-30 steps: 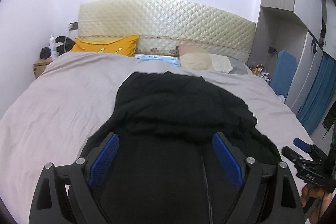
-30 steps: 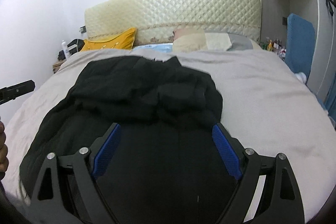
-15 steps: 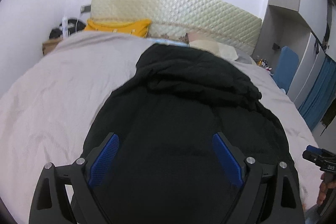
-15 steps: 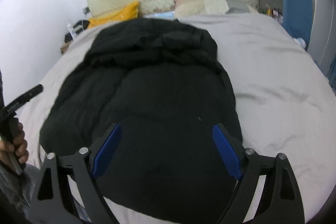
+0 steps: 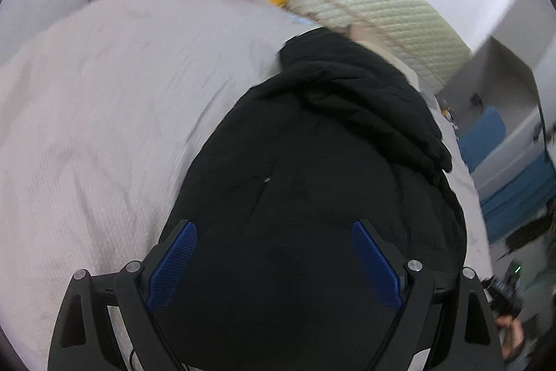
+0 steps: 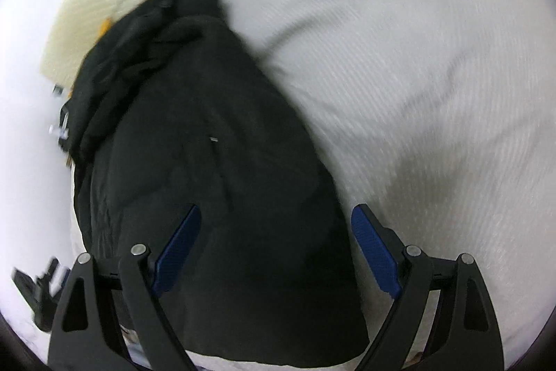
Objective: Fold large clothes
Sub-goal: 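Grasp the jacket hem with both grippers and lift it toward the collar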
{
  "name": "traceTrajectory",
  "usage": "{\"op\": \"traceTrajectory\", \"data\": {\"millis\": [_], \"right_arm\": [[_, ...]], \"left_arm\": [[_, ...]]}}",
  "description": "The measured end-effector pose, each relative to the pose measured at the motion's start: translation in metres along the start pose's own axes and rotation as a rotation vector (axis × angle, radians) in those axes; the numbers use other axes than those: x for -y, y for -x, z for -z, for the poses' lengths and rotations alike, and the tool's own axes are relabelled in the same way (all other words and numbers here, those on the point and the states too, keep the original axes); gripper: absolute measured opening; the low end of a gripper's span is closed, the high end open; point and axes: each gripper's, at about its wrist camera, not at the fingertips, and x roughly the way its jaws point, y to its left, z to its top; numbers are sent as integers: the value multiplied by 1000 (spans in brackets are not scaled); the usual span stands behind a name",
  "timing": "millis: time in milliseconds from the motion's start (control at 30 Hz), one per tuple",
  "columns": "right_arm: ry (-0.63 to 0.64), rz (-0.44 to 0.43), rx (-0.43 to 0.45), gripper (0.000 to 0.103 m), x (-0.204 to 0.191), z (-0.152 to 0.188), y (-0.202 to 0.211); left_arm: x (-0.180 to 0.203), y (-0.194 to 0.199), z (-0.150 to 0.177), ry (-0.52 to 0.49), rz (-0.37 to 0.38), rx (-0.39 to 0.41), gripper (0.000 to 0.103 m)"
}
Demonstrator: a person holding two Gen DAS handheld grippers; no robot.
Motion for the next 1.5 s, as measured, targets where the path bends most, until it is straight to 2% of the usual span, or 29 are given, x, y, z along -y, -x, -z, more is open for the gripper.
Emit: {"op": "traceTrajectory", "data": {"millis": [133,233,333,400,533,600,667,867,1000,1100,1233,1300,1367,1500], "right_arm": [[-18,-31,-86,89,-1,5,-18],[-22,-61,-129,93,-4,9,-29],[0,-142,-146,94,-18,12,-28],[3,-226,-143,94,-24,15,-21],[47,-366,-121,94,-37,18,-4],[58,-405,-122,94,-39,17,0],[63,-403,-127,94,-42,15,0],[19,-300,-129,95,-26,15,-13],[-13,-160,-120,100,-10,15,-20],[-59,-102,-126,100,2,15,-26],[-78,-132,-156,103,3,14,-35],[-76,-175,-184,103,0,17,-38],[-83,-234,-202,103,-4,19,-38],[-67,-404,-172,103,-21,18,-25]], "left_arm": [[-28,-21,-5,87,-19,-82,91],[-41,-34,-4,138,-38,-135,91],[-53,-40,-4,176,-59,-157,91],[-60,-42,-4,190,-89,-165,91],[-72,-57,0,233,-77,-226,91],[-75,-63,1,247,-97,-248,91],[-76,-69,2,254,-104,-259,91],[-75,-88,4,261,-110,-320,93],[-76,-92,4,279,-87,-328,94],[-73,-91,4,281,-26,-333,94],[-60,-90,8,269,122,-359,94],[-52,-91,6,248,186,-362,94],[-51,-95,6,264,290,-370,94],[-39,-89,4,252,379,-350,94]]}}
